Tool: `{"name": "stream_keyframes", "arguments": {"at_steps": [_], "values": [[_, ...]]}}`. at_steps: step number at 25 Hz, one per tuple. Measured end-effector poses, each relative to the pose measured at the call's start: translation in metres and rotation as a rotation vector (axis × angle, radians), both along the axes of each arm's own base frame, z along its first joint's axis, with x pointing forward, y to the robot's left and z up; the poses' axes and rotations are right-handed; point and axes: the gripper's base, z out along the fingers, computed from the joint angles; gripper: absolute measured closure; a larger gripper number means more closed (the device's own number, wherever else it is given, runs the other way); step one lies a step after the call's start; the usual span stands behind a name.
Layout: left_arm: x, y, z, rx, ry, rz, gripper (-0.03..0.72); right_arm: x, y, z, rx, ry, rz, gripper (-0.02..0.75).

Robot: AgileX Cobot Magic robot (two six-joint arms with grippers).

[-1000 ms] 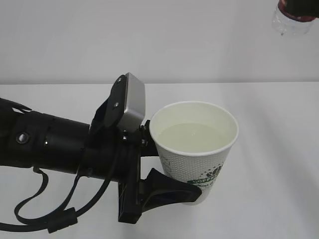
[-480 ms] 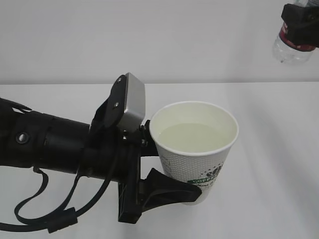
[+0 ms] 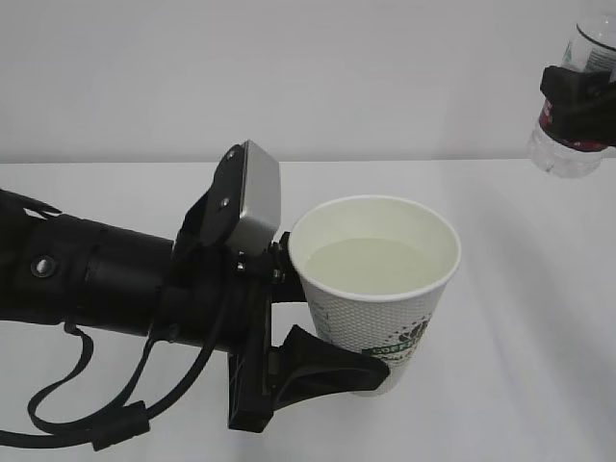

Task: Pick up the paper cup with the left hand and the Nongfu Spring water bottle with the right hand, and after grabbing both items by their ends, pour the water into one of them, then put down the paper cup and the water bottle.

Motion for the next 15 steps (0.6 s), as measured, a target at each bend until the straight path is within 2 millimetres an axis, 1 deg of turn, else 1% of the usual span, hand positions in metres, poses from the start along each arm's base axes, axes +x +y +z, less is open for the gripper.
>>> {"name": "stream_keyframes", "arguments": {"at_steps": [7,15], "values": [[0.0,0.0,0.0,0.0,0.0,0.0,0.157,-0.009,-0.003,-0.016,0.003,0.054,-0.029,0.253],[0.0,0.0,0.0,0.0,0.0,0.0,0.157,-0.017,-0.005,-0.028,0.003,0.093,-0.039,0.253]]}}
